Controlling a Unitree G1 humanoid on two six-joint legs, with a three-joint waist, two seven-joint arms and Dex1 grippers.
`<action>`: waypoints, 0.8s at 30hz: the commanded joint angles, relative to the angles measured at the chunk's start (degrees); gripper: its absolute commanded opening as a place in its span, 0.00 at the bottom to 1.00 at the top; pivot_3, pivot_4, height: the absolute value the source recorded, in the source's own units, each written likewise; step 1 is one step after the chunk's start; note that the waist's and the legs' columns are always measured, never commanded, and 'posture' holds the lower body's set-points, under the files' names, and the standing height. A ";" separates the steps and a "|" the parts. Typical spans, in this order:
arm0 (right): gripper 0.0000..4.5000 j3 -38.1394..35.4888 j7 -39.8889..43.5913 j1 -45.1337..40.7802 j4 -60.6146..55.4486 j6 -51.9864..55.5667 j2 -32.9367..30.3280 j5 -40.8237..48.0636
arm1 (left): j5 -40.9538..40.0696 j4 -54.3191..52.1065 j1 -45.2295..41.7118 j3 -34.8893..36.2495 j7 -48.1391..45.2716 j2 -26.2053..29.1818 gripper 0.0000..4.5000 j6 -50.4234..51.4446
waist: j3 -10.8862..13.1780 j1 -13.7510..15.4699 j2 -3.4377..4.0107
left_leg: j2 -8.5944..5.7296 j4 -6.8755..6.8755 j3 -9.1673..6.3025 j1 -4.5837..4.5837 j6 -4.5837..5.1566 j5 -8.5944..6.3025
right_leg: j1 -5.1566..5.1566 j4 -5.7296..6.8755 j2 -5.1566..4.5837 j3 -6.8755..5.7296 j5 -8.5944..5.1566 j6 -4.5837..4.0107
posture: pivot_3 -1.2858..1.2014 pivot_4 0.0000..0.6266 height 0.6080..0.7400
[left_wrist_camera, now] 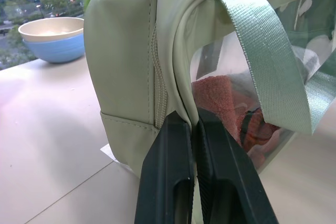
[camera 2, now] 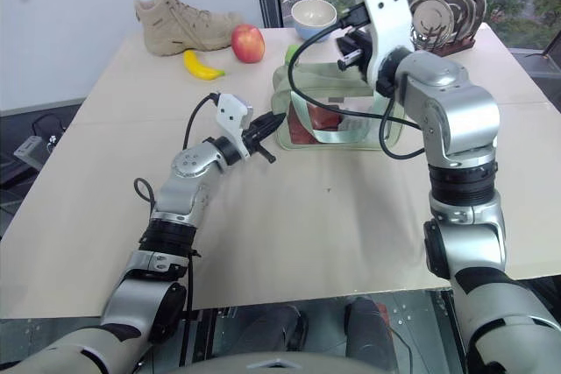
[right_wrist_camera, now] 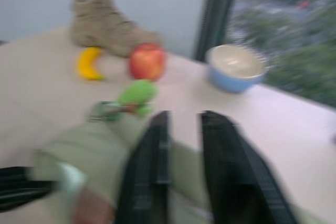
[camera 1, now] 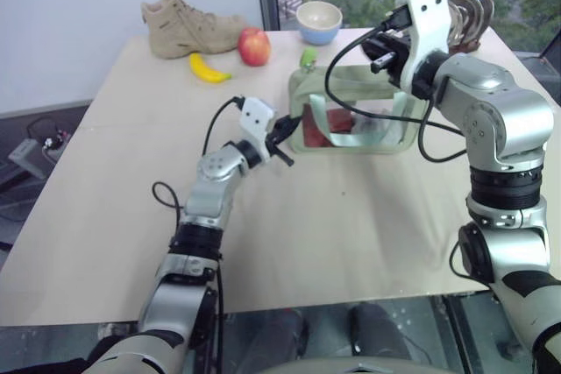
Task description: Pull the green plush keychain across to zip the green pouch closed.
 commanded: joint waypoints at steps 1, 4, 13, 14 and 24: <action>0.39 -9.35 -5.86 -7.97 8.30 4.87 6.11 4.22 | 1.84 -0.51 0.17 -1.63 -0.38 0.07 0.00 -1.99 | 0.00 -0.17 0.00 | -0.02 -0.01 0.00 0.01 0.00 0.00 | 0.00 0.01 -0.01 0.01 0.00 0.00 | 0.52 0.24 1.00; 0.39 -15.36 -8.91 -14.69 20.28 8.04 8.62 6.21 | 2.33 -1.21 0.74 -2.13 -0.31 -0.08 0.00 -2.59 | 0.00 0.02 0.01 | -0.02 -0.19 0.02 0.10 0.00 0.00 | -0.05 0.18 -0.03 0.00 0.00 -0.01 | 0.52 0.24 1.00; 0.57 -17.41 -5.65 -30.91 57.00 1.98 5.26 5.14 | 5.52 -4.87 3.60 -4.05 1.11 0.13 0.00 -6.03 | 0.00 -0.12 0.03 | -0.07 -0.39 -0.09 0.07 0.00 0.00 | -0.10 0.14 -0.09 0.01 0.02 -0.05 | 0.52 0.24 1.00; 0.57 -17.06 -5.05 -31.95 59.36 1.39 5.11 4.80 | 6.28 -5.46 4.03 -4.35 1.54 0.26 0.00 -7.15 | 0.00 -0.15 0.04 | -0.06 -0.40 -0.08 0.06 0.00 0.00 | -0.10 0.11 -0.09 0.01 0.02 -0.05 | 0.52 0.24 1.00; 0.57 -15.23 -0.24 -37.04 67.69 0.75 4.95 3.28 | 11.01 -9.81 8.01 -6.75 3.34 1.13 0.00 -12.45 | 0.01 -0.09 0.05 | -0.07 -0.40 -0.14 -0.01 0.00 0.00 | -0.11 0.06 -0.09 0.01 0.02 -0.05 | 0.52 0.24 1.00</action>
